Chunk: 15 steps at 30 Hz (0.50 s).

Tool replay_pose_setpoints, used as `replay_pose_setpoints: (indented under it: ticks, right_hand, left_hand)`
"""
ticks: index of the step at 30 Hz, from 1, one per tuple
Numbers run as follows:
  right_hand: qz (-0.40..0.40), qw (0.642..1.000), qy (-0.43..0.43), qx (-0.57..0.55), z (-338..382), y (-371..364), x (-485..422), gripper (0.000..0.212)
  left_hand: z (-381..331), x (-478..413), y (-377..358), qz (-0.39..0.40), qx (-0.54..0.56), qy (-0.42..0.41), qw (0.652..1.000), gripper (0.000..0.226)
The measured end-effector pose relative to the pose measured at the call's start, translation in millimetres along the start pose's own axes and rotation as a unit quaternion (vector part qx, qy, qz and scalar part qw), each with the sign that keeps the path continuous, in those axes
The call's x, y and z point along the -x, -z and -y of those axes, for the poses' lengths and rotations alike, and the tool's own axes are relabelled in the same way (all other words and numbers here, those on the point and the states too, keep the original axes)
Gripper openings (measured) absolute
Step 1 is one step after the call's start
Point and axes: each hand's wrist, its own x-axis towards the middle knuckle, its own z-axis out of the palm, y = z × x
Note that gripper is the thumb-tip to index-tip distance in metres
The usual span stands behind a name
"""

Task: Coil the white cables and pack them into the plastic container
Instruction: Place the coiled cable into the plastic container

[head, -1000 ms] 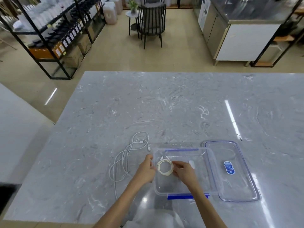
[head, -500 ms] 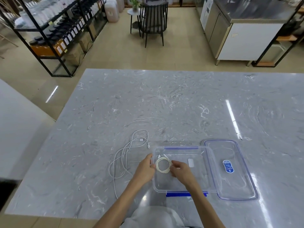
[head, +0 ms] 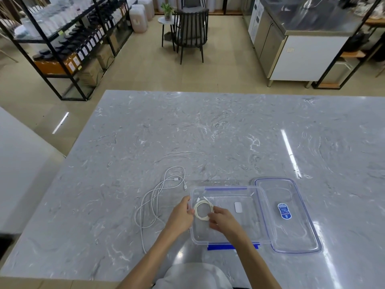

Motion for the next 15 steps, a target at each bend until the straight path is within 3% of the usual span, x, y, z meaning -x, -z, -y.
replay_pose_setpoints:
  ticks: [6,9,12,15]
  right_hand:
    - [-0.009,1.0,0.007,0.028,-1,5,6,0.024]
    - [-0.129,0.982,0.075,0.113,5,5,11,0.033]
    - [-0.221,0.948,0.191,0.125,28,-3,17,0.021]
    - [-0.187,0.936,0.269,0.132,57,-22,16,0.014]
  left_hand:
    - [5,3,4,0.011,0.001,-0.022,1.0,0.047]
    - [6,6,14,0.016,-0.014,-0.024,0.999,0.043]
    - [11,2,40,-0.07,-0.091,-0.046,0.992,0.039]
    - [24,-1,79,-0.145,-0.101,-0.046,0.983,0.027]
